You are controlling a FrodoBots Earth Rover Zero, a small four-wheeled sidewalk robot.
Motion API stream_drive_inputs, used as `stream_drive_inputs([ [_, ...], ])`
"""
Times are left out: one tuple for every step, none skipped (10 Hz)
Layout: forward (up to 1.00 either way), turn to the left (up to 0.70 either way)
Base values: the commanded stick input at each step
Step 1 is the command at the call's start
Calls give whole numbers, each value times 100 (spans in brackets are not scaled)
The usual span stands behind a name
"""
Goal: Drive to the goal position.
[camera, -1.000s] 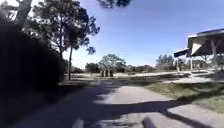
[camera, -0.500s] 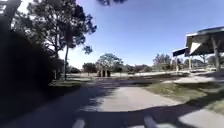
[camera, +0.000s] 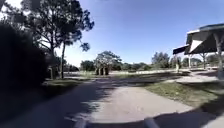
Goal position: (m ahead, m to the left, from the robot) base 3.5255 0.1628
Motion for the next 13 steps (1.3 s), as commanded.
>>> stream_drive_inputs([
  [70, 29],
  [70, 35],
  [70, 35],
  [70, 35],
  [70, 27],
  [70, 19],
  [70, 7],
  [70, 0],
  [70, 0],
  [70, 0],
  [70, 0],
  [70, 0],
  [70, 0],
])
